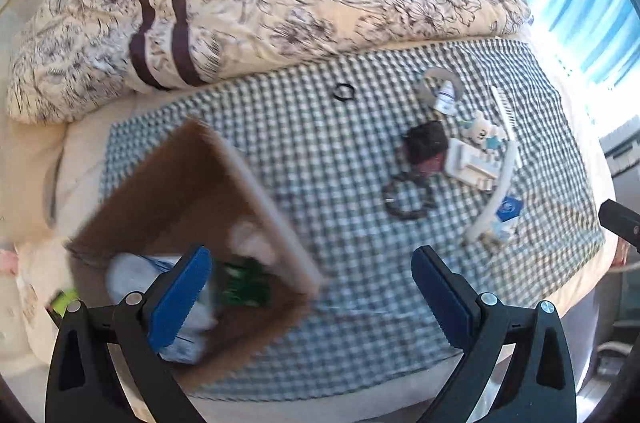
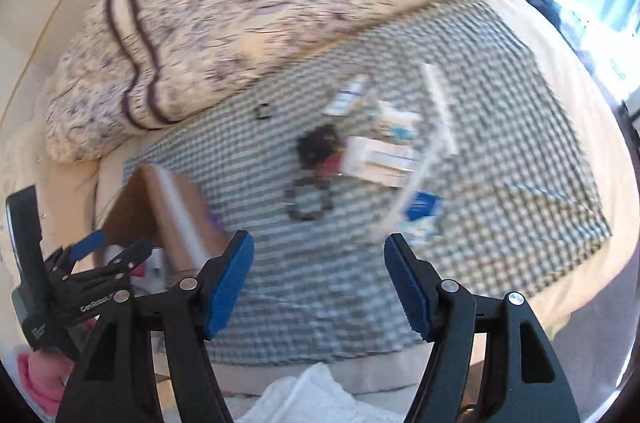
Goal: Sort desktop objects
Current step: 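Reach the left gripper to the bead bracelet while the right reaches the white tube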
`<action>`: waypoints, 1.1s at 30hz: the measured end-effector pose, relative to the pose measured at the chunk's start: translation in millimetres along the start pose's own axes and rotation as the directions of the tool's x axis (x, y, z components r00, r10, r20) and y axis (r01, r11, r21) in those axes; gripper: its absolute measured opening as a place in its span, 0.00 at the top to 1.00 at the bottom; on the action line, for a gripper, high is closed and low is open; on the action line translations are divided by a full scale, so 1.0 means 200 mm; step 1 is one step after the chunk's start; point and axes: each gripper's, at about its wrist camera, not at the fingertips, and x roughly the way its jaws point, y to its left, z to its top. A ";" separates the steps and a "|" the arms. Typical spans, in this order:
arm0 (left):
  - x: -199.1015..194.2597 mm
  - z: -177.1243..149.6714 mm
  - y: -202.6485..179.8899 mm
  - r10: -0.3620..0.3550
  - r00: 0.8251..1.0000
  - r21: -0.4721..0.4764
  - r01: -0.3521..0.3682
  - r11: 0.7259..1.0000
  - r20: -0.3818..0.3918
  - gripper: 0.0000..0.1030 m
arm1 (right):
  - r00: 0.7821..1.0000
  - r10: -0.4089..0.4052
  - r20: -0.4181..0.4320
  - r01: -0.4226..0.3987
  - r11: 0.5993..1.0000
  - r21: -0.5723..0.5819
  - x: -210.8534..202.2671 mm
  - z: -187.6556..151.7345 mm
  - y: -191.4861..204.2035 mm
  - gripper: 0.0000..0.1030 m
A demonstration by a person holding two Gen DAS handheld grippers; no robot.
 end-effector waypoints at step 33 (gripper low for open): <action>1.05 0.02 -0.29 0.066 0.987 -0.487 -0.132 0.864 -0.149 0.00 | 0.964 0.006 -0.266 -0.008 1.000 -0.007 1.11 0.49 -0.66 0.34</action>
